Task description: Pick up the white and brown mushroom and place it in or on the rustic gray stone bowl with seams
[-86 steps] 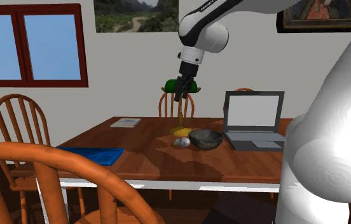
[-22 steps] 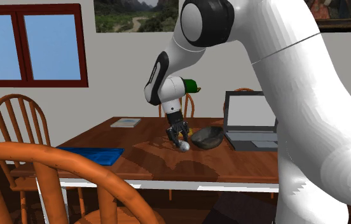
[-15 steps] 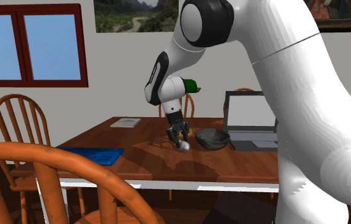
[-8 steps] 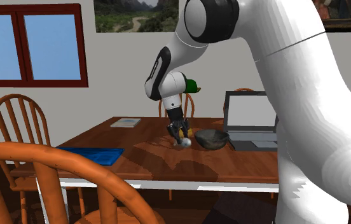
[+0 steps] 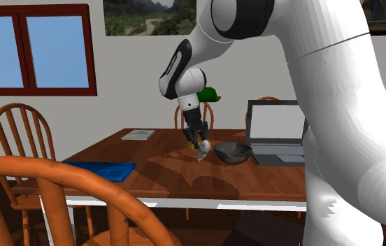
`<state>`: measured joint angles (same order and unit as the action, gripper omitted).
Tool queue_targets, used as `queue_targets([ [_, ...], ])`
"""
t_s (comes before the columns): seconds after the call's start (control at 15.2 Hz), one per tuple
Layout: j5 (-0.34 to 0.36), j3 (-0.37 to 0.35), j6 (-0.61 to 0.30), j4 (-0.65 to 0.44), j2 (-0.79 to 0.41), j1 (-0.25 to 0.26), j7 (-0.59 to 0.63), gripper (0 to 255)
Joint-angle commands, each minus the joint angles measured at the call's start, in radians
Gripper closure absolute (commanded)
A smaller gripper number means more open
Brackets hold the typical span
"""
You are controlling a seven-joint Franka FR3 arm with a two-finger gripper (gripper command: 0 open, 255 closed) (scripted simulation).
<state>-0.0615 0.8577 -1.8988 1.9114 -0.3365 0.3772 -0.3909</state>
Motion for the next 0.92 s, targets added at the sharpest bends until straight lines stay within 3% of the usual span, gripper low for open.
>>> queue_targets([
  [0.0, 0.012, 0.007, 0.026, -0.015, 0.015, 0.005, 0.003, 255],
  [0.86, 0.065, 0.032, 0.183, -0.121, 0.087, 0.028, 0.018, 255],
])
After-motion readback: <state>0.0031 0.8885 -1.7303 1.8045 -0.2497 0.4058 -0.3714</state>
